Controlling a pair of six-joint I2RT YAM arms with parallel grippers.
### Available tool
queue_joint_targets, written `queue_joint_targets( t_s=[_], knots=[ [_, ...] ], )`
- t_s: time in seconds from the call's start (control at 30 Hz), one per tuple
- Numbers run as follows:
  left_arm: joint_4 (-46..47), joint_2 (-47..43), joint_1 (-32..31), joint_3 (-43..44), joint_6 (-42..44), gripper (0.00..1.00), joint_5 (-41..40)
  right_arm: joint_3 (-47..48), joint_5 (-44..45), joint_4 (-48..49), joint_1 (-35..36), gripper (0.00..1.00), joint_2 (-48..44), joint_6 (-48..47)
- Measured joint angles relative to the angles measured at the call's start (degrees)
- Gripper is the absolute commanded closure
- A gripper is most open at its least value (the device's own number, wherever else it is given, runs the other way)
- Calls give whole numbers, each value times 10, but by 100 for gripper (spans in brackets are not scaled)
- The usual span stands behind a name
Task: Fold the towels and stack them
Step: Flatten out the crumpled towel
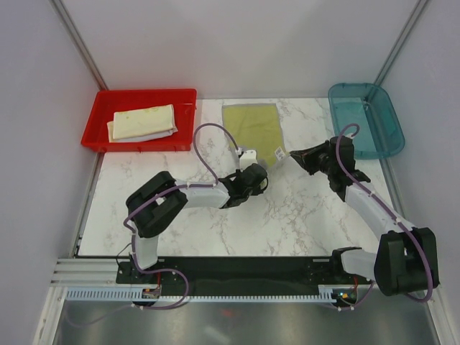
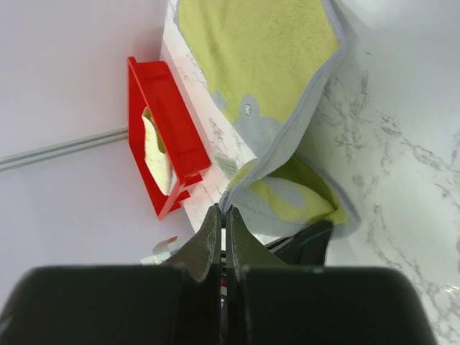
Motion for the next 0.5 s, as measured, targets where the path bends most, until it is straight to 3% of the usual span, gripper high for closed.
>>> queue_joint_targets(
  t_s=[0.13,0.23,0.5],
  knots=[
    [-35,-35,0,-14,20,90,-2,1,-11,-25,-12,100,-4,-39],
    [-62,-100,0,-31,81,98,14,8,-17,-66,-24,100,-16,-96],
    [-174,-222,-1,-26,226,97,101,8,-30,-177,-31,100,-73,-236]
  ],
)
